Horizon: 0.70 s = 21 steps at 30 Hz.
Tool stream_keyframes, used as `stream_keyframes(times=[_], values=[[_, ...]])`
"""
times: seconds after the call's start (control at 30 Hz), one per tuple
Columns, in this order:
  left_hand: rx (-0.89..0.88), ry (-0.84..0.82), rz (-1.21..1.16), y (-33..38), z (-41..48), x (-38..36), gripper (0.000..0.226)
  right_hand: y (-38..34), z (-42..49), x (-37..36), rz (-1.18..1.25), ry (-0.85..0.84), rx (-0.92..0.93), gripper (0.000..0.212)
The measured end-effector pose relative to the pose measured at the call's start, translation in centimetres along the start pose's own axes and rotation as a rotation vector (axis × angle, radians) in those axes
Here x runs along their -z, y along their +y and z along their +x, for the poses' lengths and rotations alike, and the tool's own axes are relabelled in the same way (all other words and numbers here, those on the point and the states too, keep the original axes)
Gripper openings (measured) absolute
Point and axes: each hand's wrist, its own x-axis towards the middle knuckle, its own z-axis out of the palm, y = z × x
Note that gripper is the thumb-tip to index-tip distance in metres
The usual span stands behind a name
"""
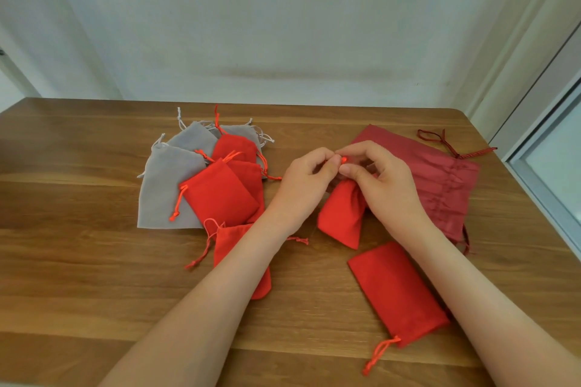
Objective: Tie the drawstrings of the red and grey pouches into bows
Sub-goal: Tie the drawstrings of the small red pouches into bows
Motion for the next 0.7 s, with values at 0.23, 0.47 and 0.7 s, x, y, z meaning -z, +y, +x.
stream_keyframes(times=[0.23,0.47,0.7], values=[[0.100,0.010,0.050,0.8,-0.1,-0.3,0.034,0.4,0.1,0.1,-0.093,0.048,0.072,0.014],[-0.083,-0.135,0.493,0.5,-1.0,-0.9,0.031,0.4,0.6,0.4,0.102,-0.074,-0.058,0.020],[-0.247,-0.025,0.750,0.1,-0.8,-0.4,0.024,0.5,0.6,0.5,0.072,-0.036,-0.040,0.018]])
